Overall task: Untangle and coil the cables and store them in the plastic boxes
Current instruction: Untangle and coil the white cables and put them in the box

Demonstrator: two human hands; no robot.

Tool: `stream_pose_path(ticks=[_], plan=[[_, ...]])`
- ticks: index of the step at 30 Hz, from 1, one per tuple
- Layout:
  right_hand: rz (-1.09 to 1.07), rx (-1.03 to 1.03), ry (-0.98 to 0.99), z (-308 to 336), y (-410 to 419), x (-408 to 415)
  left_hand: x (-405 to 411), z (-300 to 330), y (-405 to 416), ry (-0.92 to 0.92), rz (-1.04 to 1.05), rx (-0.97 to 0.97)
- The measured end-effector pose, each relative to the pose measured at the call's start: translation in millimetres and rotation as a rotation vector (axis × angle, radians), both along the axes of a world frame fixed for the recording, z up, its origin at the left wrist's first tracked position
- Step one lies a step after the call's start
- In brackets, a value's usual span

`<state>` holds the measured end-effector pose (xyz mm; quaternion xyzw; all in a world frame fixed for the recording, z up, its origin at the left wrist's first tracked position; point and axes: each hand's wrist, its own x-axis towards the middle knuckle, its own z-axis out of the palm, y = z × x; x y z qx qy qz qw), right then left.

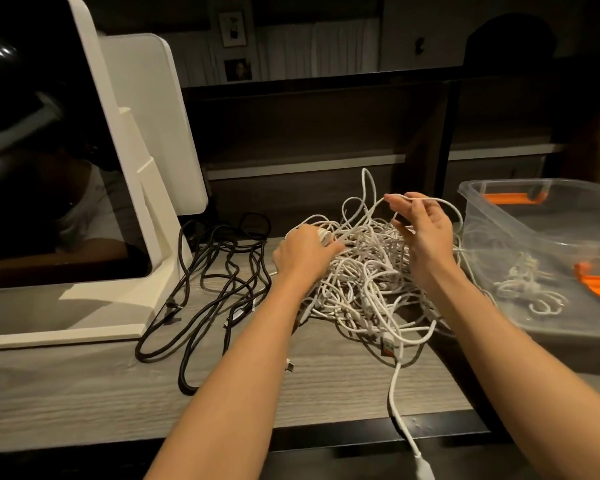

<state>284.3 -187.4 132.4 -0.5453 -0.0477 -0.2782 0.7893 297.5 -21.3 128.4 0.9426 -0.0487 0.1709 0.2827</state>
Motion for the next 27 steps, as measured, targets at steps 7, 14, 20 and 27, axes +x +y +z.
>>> stream_pose_path(ticks=[7,14,20,27], plan=[[-0.008,-0.305,0.105,-8,8,5,-9,3,-5,-0.260,0.048,0.066],[-0.287,-0.854,0.019,-6,19,-1,-6,3,-4,-0.234,0.024,0.023],[-0.321,-1.332,0.014,-9,22,1,-6,10,-11,-0.226,-0.111,-0.275],[-0.035,-0.858,0.040,-9,25,-4,-3,10,-9,-0.173,-0.281,-0.512]])
